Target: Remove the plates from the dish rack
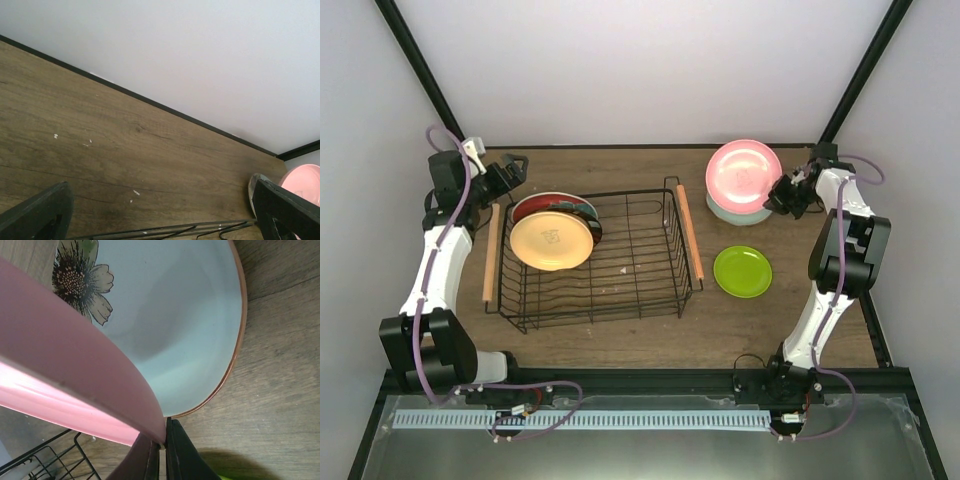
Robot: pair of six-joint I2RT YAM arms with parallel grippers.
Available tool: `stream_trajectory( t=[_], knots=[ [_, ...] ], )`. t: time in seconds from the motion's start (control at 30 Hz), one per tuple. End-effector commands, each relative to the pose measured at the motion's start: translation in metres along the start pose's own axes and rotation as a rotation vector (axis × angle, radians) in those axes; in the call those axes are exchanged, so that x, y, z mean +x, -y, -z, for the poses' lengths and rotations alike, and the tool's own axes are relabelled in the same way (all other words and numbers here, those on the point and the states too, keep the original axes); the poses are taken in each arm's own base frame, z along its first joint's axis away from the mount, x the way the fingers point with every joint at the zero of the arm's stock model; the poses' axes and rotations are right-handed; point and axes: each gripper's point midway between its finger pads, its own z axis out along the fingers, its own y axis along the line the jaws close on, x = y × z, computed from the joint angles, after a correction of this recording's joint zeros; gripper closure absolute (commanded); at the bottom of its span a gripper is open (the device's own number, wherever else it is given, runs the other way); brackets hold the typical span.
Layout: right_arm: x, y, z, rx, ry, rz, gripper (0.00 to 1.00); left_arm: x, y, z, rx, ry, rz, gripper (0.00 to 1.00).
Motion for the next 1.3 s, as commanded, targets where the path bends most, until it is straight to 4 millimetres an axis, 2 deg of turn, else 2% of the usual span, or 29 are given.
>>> stream_trajectory(
  t=[0.0,0.23,0.57,0.73,0.93,1.03,1.13,1.2,1.27],
  knots=[
    [-0.001,-0.010,0.009,-0.035,-0.014,0.023,0.99,-0.003,0.007,0.004,0.022,0.022,-0.005,0.00],
    [0.007,0.001,0.000,0.001,-0.051,0.002,0.99,0.002,0.007,0.006,0.028,0.016,-0.003,0.00],
    [0.005,0.020,-0.019,0.048,-0.069,-0.029,0.99,0.001,0.008,0.007,0.038,0.025,0.005,0.00],
    [0.001,0.027,-0.023,0.079,-0.065,-0.040,0.88,0.001,0.008,0.009,0.031,0.029,0.003,0.00],
    [-0.010,0.027,-0.018,0.106,-0.037,-0.032,0.72,0.002,0.007,0.009,0.029,0.031,0.008,0.00],
    [-0.018,0.024,-0.010,0.114,-0.004,-0.026,0.69,0.001,0.007,0.009,0.030,0.033,0.003,0.00],
    [-0.029,0.011,0.010,0.102,0.057,-0.009,0.68,0.001,0.007,0.009,0.026,0.034,0.000,0.00],
    [-0.040,-0.012,0.037,0.060,0.132,0.023,0.68,0.000,0.008,0.010,0.026,0.034,-0.004,0.00],
    [-0.053,-0.053,0.075,-0.021,0.245,0.103,0.68,0.001,0.008,0.010,0.024,0.031,-0.009,0.00]
  ],
)
